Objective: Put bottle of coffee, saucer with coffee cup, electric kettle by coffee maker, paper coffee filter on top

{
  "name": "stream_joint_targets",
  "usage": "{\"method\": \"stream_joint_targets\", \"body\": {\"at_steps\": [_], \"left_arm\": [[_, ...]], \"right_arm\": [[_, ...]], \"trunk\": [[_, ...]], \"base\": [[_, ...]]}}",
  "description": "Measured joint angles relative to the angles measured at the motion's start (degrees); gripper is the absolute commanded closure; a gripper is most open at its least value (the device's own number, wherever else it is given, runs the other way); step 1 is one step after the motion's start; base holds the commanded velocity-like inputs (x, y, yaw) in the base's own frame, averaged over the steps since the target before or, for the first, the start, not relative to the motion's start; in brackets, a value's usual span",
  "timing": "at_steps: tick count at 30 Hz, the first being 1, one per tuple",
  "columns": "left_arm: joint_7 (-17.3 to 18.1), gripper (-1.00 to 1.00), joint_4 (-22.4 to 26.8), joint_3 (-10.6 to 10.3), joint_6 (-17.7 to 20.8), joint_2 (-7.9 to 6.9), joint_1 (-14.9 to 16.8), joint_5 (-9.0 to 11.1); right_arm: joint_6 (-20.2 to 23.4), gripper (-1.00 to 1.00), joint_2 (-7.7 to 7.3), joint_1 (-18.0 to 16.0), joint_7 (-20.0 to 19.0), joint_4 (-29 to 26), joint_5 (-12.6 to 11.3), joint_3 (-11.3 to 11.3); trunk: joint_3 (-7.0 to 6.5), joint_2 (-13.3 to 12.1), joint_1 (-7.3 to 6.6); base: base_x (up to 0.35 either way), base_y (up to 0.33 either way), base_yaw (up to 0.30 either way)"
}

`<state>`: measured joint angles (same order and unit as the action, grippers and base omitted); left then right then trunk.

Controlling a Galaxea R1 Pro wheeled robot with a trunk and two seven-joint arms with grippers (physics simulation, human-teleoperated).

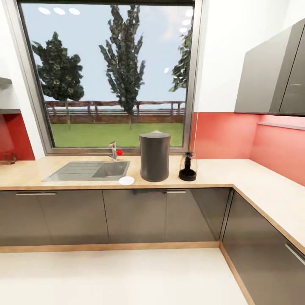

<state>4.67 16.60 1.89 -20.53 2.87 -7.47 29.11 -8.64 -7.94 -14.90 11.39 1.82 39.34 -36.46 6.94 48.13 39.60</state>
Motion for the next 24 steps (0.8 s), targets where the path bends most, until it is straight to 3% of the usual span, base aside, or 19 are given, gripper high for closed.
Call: {"method": "stream_joint_targets", "body": {"at_steps": [4,8,14,19,24], "left_arm": [[0.0,-1.0,-0.3,0.0,0.0,-0.19,0.0,-0.3],[0.2,-1.0,-0.7,-0.4,-0.5,0.12,0.0,-1.6],[0.4,-1.0,-0.9,-0.5,-0.7,0.86,0.0,-7.3],[0.3,-1.0,-0.8,-0.3,-0.8,1.52,0.0,-7.5],[0.0,-1.0,2.1,-0.4,-0.2,2.75,0.0,-8.3]], "right_arm": [[-5.7,-1.0,-0.01,5.8,-0.6,0.0,0.2,0.0],[-7.9,-1.0,-0.14,8.8,-1.0,0.0,0.1,0.0],[-6.9,-1.0,0.27,9.6,-0.7,-0.1,-0.1,-0.2],[-5.5,-1.0,0.79,9.6,-0.4,-0.2,0.3,-0.3],[-5.9,-1.0,3.21,9.6,-0.5,-0.6,0.8,-0.1]], "trunk": [[0.01,0.0,0.0],[0.0,0.0,0.0],[-0.01,0.0,0.0],[-0.01,0.0,0.0],[-0.01,0.0,-0.01]], "base": [[0.0,0.0,0.0],[0.0,0.0,0.0],[0.0,0.0,0.0],[0.0,0.0,0.0],[0.057,0.003,0.0]]}}
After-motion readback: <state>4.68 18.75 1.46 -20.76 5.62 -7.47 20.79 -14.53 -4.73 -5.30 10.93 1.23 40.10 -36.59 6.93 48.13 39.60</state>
